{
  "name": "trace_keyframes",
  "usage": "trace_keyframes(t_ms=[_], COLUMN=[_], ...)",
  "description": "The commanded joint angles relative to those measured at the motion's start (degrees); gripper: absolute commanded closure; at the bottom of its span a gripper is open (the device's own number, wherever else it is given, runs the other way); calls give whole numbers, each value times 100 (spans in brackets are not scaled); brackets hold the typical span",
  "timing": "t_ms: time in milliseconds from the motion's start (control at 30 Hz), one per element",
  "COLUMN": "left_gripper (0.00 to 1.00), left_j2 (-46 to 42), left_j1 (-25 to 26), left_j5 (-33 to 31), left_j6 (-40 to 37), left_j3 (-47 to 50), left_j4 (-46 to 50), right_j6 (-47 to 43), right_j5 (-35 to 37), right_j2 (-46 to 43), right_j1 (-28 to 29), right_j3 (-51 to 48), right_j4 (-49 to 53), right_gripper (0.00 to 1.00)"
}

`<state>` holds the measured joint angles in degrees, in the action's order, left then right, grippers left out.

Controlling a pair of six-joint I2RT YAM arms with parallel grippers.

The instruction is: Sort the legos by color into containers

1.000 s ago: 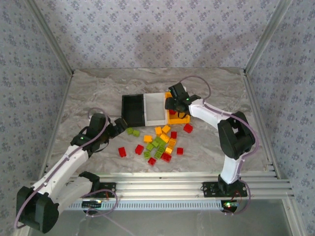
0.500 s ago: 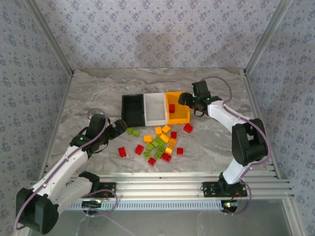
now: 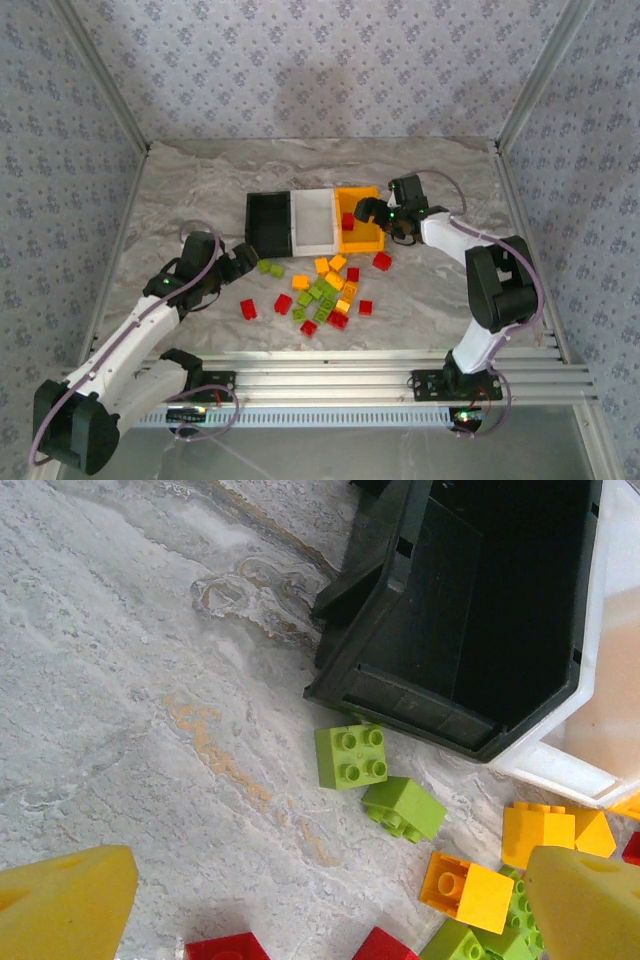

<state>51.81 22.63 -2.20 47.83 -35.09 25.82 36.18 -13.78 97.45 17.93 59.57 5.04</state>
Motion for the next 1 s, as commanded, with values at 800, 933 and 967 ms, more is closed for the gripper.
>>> trace_keyframes(t_ms=[800, 933, 967], left_gripper=[26, 37, 39], left_j2=[1109, 1424, 1479], left_j1=[1456, 1473, 1474], left_j5=[-730, -665, -646], left_j6=[45, 89, 99], left_j3=[457, 546, 557], left_j4=[515, 463, 438], right_j6=[-103, -72, -71], right_j5=[1674, 1769, 1788], right_j2=[-1959, -2151, -2189], right_j1=[770, 773, 775], right_j3=[-960, -1068, -1087], right_j4=[524, 524, 525], right_gripper=[9, 9, 9])
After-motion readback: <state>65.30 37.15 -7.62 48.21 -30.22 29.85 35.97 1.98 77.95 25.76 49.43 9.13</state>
